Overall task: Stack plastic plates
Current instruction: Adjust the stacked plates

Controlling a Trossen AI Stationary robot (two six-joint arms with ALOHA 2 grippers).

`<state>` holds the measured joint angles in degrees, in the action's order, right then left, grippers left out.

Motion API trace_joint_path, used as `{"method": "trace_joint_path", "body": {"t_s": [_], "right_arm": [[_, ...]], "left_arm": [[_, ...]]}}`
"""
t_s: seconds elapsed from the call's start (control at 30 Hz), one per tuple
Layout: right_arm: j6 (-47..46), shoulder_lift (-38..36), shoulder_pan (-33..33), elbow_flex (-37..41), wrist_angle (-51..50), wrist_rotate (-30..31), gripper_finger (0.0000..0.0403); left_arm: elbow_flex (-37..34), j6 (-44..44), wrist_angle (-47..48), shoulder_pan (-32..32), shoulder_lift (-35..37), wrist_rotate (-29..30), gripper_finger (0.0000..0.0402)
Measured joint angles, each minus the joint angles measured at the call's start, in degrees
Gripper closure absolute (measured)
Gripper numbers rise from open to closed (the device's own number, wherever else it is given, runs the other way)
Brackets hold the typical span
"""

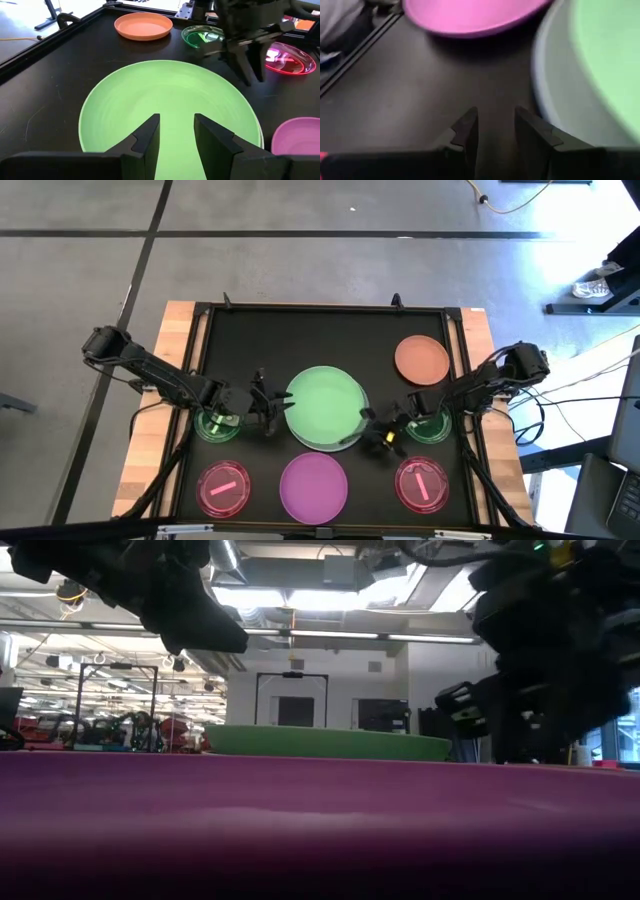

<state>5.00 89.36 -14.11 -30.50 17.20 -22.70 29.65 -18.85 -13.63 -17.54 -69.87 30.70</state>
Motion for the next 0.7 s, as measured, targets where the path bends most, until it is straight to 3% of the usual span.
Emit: {"method": "trace_joint_path", "body": {"t_s": [0.13,0.43,0.7], "right_arm": [[2.61,1.30,-1.74,0.00,-0.22,6.91,0.0285],[4.51,5.31,-1.05,0.04,4.93,6.81,0.0285],[5.90,5.38,4.38,0.04,7.01,8.16,0.0285]], "left_arm": [[0.00,-0.01,-0.02,0.00,0.00,-0.02,0.0288],[0.00,0.00,-0.14,0.05,0.00,0.09,0.0288],[0.00,0.00,-0.10,0.04,0.00,0.09,0.0288]]}}
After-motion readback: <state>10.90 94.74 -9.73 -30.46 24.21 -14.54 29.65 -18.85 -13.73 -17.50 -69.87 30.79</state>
